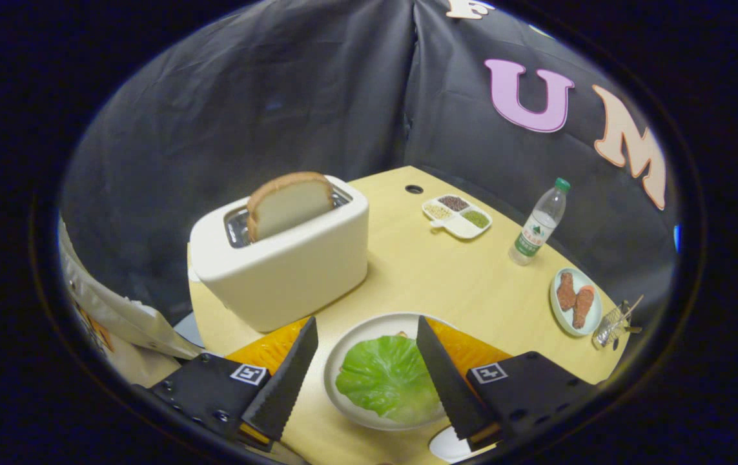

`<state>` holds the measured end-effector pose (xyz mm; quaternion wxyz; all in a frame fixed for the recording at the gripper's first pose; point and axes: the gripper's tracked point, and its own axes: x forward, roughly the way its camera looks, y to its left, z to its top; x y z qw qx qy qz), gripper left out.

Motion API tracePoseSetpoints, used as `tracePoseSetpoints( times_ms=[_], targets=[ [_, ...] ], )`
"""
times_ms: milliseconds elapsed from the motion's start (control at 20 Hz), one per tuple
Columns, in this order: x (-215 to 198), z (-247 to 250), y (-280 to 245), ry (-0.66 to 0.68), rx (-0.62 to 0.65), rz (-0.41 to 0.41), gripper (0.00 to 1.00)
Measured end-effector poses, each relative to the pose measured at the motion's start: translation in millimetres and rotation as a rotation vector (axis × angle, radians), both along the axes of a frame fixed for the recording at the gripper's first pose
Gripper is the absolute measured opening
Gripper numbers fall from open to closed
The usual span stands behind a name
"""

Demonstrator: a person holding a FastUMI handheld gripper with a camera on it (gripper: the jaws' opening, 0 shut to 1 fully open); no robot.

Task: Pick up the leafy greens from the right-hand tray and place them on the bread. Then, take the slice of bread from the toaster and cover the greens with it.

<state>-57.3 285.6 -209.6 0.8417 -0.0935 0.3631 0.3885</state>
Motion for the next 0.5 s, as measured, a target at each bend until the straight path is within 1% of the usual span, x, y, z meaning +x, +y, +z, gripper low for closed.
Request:
tracePoseSetpoints(
  times_ms=[300,500],
  targets=[
    [6,41,33,-0.002,0.076,-0.010,0.98],
    [8,55,54,0.013,0.113,-0.023,0.98]
  ],
)
